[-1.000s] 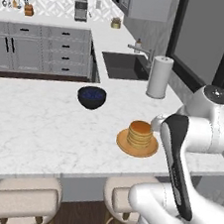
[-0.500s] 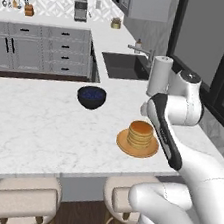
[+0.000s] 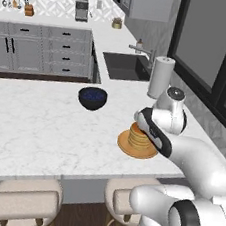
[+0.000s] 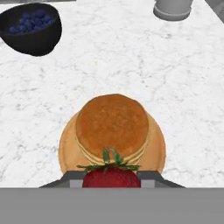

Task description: Take the strawberry from the fridge and place it on top of the pancake, located on the dining counter.

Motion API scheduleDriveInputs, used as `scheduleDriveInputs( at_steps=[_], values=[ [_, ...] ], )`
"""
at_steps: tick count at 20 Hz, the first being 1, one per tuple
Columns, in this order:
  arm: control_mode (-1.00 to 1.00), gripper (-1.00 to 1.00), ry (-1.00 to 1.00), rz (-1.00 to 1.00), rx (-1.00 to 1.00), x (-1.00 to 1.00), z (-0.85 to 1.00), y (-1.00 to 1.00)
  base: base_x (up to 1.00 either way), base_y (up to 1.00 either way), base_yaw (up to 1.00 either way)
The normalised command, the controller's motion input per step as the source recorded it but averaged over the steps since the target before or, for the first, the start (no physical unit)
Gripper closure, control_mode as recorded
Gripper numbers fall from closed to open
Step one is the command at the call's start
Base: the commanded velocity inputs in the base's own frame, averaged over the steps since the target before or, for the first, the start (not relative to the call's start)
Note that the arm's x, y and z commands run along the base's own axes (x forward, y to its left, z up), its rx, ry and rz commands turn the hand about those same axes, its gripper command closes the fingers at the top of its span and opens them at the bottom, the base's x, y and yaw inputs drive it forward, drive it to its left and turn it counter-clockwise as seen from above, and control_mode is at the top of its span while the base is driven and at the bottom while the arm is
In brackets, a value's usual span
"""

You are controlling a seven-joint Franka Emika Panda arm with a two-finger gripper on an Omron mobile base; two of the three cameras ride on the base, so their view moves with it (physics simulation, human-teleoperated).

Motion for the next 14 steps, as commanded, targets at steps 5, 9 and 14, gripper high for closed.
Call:
scheduleDriveInputs(
  at_steps=[5,9,14],
  values=[
    [-1.00,1.00,0.07,0.03,0.00,0.44,-0.07,-0.08,0.00,0.00,0.00],
    [-1.00,1.00,0.06,0.01,-0.03,0.42,-0.29,-0.01,0.00,0.00,0.00],
    [-1.00,1.00,0.08,0.00,-0.09,0.29,-0.44,0.00,0.00,0.00,0.00]
  ],
)
